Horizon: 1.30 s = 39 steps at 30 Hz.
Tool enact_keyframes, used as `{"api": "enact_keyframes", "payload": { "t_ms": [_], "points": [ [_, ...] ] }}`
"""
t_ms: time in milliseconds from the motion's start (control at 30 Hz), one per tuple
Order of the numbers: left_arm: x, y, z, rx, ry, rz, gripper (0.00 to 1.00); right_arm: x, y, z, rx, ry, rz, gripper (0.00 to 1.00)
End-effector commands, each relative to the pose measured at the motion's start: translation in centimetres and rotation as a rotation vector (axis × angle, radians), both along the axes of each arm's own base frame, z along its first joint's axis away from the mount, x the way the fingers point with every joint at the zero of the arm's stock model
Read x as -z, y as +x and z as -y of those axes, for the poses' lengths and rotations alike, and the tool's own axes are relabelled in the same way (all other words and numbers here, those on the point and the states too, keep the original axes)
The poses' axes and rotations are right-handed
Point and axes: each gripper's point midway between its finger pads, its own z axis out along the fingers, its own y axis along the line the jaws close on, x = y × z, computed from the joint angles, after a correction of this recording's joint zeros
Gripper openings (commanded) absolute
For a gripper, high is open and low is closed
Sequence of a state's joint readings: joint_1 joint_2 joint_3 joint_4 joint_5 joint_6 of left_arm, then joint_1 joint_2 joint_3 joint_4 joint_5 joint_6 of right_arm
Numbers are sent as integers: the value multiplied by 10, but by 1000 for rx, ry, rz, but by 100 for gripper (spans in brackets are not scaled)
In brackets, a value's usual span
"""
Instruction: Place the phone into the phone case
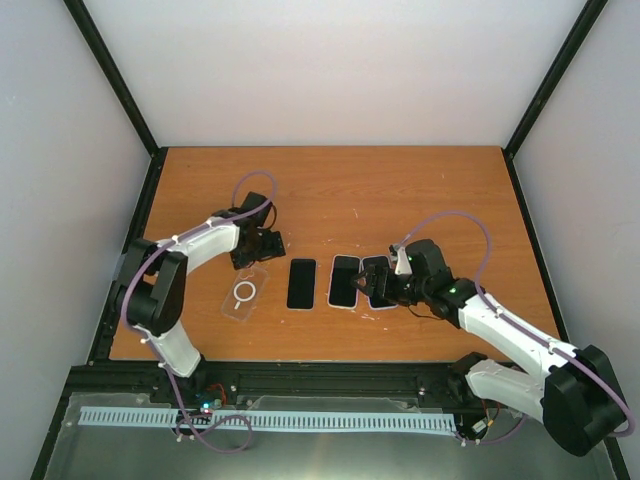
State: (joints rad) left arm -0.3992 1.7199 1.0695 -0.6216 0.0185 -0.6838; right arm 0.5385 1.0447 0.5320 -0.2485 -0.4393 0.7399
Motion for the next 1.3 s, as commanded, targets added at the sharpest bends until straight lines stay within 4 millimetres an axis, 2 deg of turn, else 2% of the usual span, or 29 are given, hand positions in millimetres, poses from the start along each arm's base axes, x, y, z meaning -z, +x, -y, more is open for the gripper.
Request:
{"api": "enact_keyframes", "payload": {
  "t_ms": [0, 133, 267, 467, 567, 733, 900, 1067, 1167, 1267],
  "points": [
    [-32, 7, -45, -159, 104, 88, 96, -6, 1, 1, 1, -8, 36, 100],
    [-26, -16, -70, -235, 58, 43, 100, -5, 2, -2, -5, 5, 30, 100],
    [-15, -38, -85, -218, 117, -3, 100, -6, 3, -3, -6, 7, 31, 100],
    [8, -58, -80, -204, 74, -92, 99, -8, 3, -3, -5, 13, 33, 100],
    [13, -66, -77, -201, 53, -106, 100, -8, 2, -2, -2, 15, 33, 100],
    [13, -78, -59, -174, -59, -118, 99, -7, 2, -2, 5, 14, 32, 100],
    [15, -92, -39, -149, -86, -143, 100, -6, 3, -3, 5, 17, 27, 100],
    [11, -103, -9, -96, -129, -145, 99, -5, 3, -2, 10, 15, 23, 100],
    [13, -107, 4, -56, -117, -155, 99, -5, 3, -2, 13, 15, 20, 100],
    [15, -105, 8, -29, -52, -150, 99, -4, 3, -3, 11, 16, 16, 100]
  ]
}}
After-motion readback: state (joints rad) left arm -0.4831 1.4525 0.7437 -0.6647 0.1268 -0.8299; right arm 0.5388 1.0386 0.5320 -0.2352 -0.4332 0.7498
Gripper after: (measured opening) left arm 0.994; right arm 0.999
